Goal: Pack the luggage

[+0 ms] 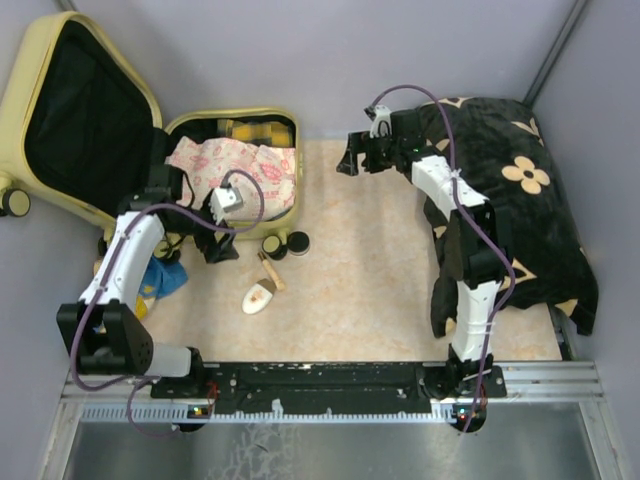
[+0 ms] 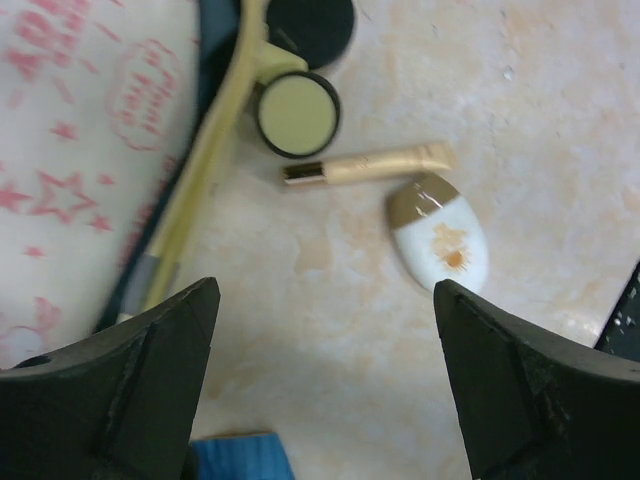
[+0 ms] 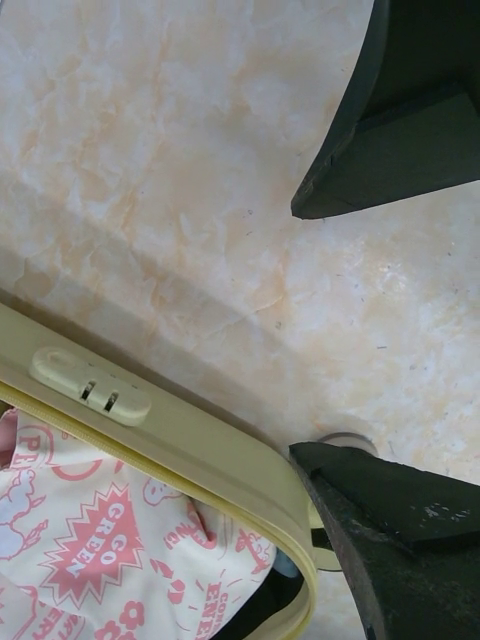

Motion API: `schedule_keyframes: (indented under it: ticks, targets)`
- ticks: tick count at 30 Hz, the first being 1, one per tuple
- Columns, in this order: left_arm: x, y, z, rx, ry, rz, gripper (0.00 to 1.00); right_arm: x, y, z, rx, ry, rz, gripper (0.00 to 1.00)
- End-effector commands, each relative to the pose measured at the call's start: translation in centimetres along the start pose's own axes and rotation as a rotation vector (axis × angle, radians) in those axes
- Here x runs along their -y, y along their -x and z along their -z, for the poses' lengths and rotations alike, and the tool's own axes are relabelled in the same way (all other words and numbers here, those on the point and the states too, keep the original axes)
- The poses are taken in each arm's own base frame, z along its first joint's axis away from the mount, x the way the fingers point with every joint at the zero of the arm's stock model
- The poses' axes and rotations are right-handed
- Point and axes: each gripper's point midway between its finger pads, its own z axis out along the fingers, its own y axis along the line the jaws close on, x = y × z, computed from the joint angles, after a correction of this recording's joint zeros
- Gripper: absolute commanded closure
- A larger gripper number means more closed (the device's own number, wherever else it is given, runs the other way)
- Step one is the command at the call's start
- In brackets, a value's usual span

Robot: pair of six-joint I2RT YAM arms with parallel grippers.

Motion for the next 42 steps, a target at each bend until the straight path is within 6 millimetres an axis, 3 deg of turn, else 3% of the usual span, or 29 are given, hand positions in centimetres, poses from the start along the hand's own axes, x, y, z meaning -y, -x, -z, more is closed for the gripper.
schedule_keyframes:
  ticks: [1, 6, 12, 17, 24, 29, 34, 39, 42]
  targets:
    - [4.7, -3.0, -0.8, -0.075, -0.078, -0.118, 0.08, -1.1, 3.2, 2.4, 0.085, 0.006, 0.062, 0.06]
    - [8.0, -6.0, -4.2, -0.163, -0.106, -0.170, 0.07, -1.0, 2.7, 2.6, 0.077, 0.005, 0.058, 0.05]
    - [8.8, -7.9, -7.7, -0.199, -0.093, -0.145, 0.03, -1.2, 2.2, 3.3, 0.074, -0.005, 0.055, 0.05]
    - [8.7, -11.3, -10.3, -0.327, -0.067, -0.214, 0.03, -0.9, 1.6, 3.8, 0.071, -0.018, 0.051, 0.04]
    - [8.6, -11.9, -12.2, -0.361, -0.063, -0.200, 0.03, -0.5, 1.3, 4.0, 0.075, -0.030, 0.033, 0.04]
    - [9.2, -11.6, -13.0, -0.363, -0.052, -0.262, 0.13, -0.1, 1.4, 3.9, 0.079, -0.037, 0.014, 0.04]
    - [9.3, -12.5, -12.8, -0.402, -0.032, -0.285, 0.15, 0.2, 1.5, 3.5, 0.075, -0.039, 0.005, 0.04]
    - [9.9, -13.4, -11.6, -0.467, -0.068, -0.276, 0.44, 0.4, 1.6, 3.4, 0.076, -0.041, 0.002, 0.04]
    - [10.0, -11.9, -10.5, -0.435, -0.072, -0.250, 0.52, 0.5, 1.7, 3.4, 0.079, -0.041, 0.001, 0.04]
